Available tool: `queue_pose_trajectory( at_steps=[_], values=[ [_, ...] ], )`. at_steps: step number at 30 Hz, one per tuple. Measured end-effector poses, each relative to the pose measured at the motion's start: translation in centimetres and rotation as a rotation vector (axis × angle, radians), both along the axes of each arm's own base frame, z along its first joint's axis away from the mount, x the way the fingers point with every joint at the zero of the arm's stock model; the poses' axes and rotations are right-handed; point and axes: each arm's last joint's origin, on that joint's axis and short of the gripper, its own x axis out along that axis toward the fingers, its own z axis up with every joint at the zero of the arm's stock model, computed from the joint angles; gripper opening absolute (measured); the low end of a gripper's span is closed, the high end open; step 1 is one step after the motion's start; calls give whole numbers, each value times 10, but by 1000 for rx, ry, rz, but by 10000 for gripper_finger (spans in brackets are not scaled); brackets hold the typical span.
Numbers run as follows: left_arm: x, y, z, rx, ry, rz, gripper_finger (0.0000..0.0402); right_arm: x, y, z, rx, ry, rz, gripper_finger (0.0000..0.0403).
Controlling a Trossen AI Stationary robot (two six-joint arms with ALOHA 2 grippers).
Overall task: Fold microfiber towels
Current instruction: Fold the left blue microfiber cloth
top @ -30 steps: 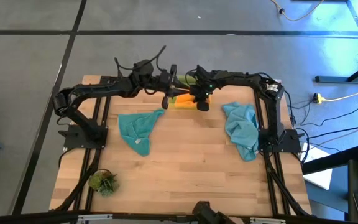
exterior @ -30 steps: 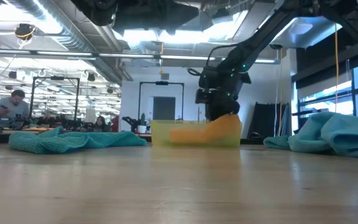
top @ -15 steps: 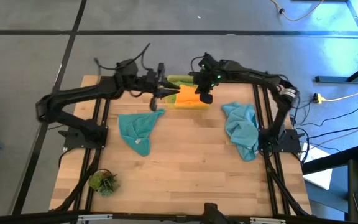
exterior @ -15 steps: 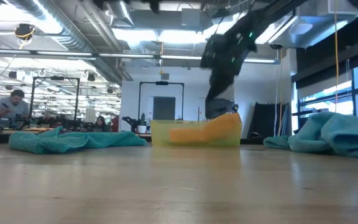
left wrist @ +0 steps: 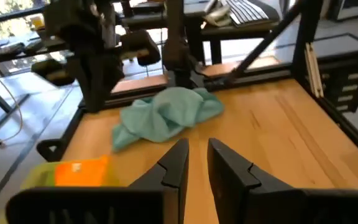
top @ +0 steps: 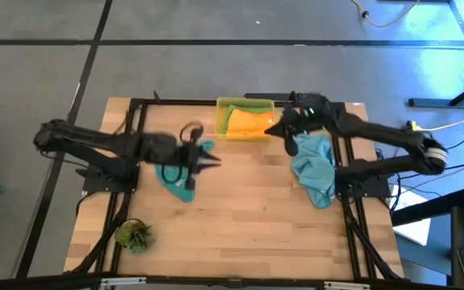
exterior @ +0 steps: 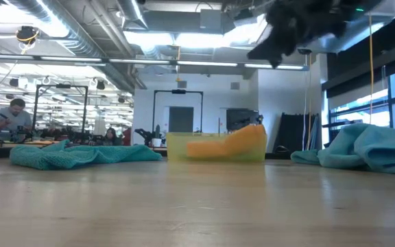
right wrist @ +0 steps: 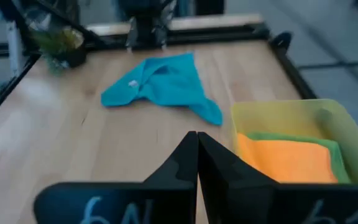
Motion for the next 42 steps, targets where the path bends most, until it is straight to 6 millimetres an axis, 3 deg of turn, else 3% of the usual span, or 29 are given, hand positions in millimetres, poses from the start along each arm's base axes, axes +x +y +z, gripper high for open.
queue_pose_trajectory(
  at_steps=[7,14,19,27,42],
  values=[
    [-7,-32,-59,-37,-177,14,50,-28,52,-34,-58,-201,1,10],
    [-17,-13,-95,-119,-259,152,50,-39,79,-74,-53,-214,17,10],
    [-16,4,-112,-211,-177,222,50,-46,86,-94,-80,-229,-21,10],
    [-17,11,-118,-258,-160,203,50,-53,89,-112,-81,-200,-4,10],
    [-7,27,-150,-277,28,288,50,-54,88,-112,-146,-201,-35,10]
  ],
)
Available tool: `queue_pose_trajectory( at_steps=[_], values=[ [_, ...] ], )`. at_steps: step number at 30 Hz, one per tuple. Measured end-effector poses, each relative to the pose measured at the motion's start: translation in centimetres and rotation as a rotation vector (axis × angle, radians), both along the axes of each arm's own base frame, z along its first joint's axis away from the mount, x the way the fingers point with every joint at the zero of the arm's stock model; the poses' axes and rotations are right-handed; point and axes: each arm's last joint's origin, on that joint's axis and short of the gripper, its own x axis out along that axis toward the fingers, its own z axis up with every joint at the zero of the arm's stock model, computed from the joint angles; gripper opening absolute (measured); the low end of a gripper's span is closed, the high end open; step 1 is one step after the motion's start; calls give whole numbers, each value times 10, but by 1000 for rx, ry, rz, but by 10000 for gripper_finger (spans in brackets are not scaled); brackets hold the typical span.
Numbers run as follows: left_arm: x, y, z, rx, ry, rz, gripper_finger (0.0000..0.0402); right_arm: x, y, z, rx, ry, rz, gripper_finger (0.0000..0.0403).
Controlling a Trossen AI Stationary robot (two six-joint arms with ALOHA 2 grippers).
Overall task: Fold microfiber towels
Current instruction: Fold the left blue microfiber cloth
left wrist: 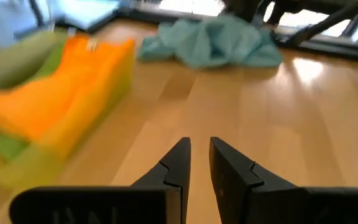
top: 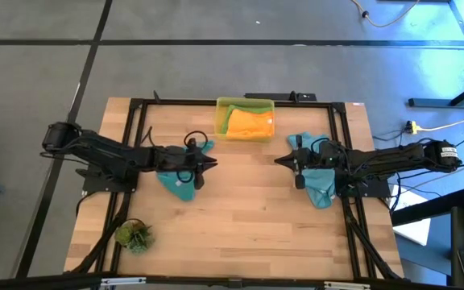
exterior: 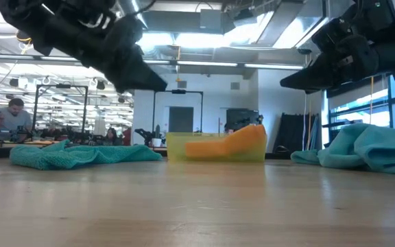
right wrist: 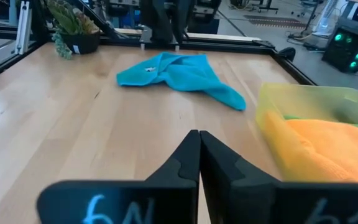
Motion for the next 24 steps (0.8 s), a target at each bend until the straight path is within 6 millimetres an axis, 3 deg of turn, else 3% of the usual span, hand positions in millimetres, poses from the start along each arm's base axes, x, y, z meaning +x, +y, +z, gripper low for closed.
queue_pose_trajectory(
  at_steps=[8,15,19,24],
  values=[
    [-4,0,23,-33,141,63,48,0,0,0,20,0,-5,10],
    [-5,-9,54,-53,436,39,38,0,0,0,28,-1,6,10],
    [-20,-15,59,-48,665,6,37,0,0,0,27,-2,8,10],
    [-48,-3,51,-112,966,74,40,0,1,0,33,-2,10,10]
  ],
)
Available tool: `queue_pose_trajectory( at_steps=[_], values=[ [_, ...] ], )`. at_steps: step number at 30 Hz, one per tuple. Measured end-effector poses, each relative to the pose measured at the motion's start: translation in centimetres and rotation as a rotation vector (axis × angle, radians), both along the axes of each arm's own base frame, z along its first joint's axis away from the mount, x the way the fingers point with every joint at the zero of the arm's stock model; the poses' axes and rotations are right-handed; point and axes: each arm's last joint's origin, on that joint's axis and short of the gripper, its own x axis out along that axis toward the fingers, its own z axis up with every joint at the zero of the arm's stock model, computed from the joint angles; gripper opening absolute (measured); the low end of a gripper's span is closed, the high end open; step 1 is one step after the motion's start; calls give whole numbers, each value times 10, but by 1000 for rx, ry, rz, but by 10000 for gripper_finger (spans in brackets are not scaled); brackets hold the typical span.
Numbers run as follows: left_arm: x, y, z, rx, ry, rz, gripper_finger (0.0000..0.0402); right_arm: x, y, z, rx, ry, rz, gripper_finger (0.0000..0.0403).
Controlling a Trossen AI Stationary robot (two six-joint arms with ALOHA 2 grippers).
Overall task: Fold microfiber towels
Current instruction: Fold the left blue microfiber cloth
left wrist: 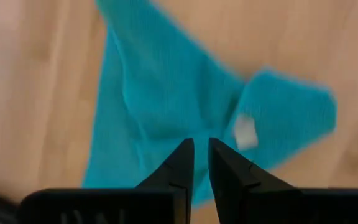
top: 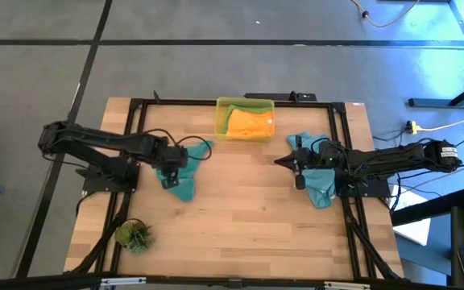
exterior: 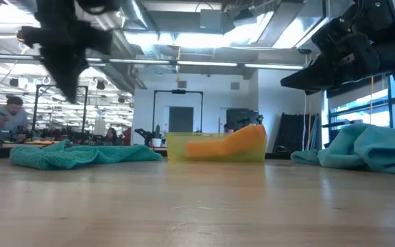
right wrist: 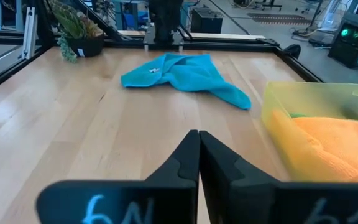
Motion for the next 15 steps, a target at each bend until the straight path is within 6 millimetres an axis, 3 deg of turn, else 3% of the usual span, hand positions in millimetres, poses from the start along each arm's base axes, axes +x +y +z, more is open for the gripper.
queue_pose_trajectory(
  at_steps=[7,12,15],
  values=[
    [-11,23,-10,-118,108,-63,96,0,0,1,29,-17,-4,10],
    [-11,45,-9,-137,69,-49,145,1,1,4,56,-45,34,10],
    [-2,50,-8,-216,-52,-54,158,1,1,4,58,-49,35,10]
  ],
)
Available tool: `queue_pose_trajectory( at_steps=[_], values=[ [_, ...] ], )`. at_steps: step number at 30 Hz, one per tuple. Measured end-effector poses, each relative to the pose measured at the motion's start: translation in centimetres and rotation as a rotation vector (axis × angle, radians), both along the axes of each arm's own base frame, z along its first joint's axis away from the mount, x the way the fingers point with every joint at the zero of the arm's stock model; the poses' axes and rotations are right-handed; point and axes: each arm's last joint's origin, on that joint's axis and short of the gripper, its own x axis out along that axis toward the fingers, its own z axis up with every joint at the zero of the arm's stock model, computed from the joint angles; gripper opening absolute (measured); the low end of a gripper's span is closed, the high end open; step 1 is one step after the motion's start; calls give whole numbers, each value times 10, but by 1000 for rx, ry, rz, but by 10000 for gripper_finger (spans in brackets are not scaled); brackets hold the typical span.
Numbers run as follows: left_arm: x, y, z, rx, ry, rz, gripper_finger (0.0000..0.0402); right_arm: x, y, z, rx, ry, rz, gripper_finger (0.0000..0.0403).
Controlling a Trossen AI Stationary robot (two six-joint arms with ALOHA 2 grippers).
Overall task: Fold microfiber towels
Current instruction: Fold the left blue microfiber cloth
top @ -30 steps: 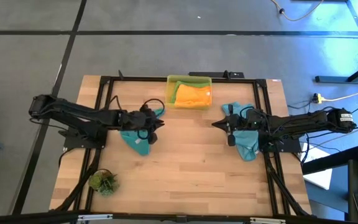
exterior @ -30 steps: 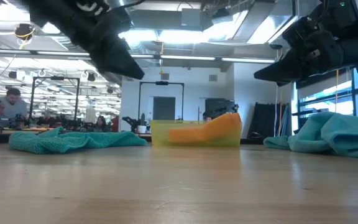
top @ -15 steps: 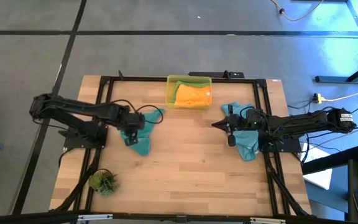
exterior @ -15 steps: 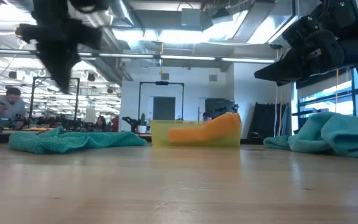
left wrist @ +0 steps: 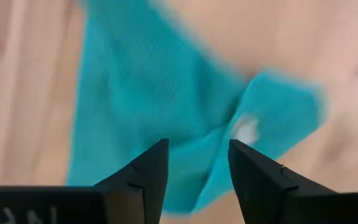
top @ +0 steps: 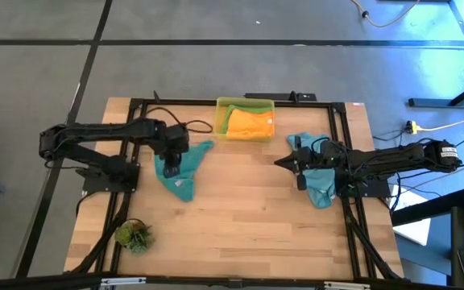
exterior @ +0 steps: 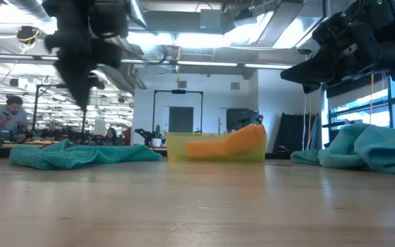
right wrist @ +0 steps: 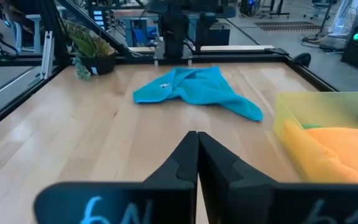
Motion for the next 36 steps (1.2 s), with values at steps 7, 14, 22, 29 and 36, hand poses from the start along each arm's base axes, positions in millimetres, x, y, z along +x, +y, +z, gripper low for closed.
queue_pose_trajectory(
  at_steps=[7,14,22,29,36],
  values=[
    [31,-21,-9,11,-187,-223,160,0,0,0,-1,0,-1,10],
    [53,-34,-46,-20,-60,-315,161,0,0,0,2,1,-1,10],
    [63,-42,-77,-63,63,-351,161,0,0,0,2,1,0,10],
    [66,-40,-78,-20,63,-352,161,0,0,0,2,2,0,10],
    [68,-37,-77,11,40,-373,160,0,0,0,1,2,-2,10]
  ],
)
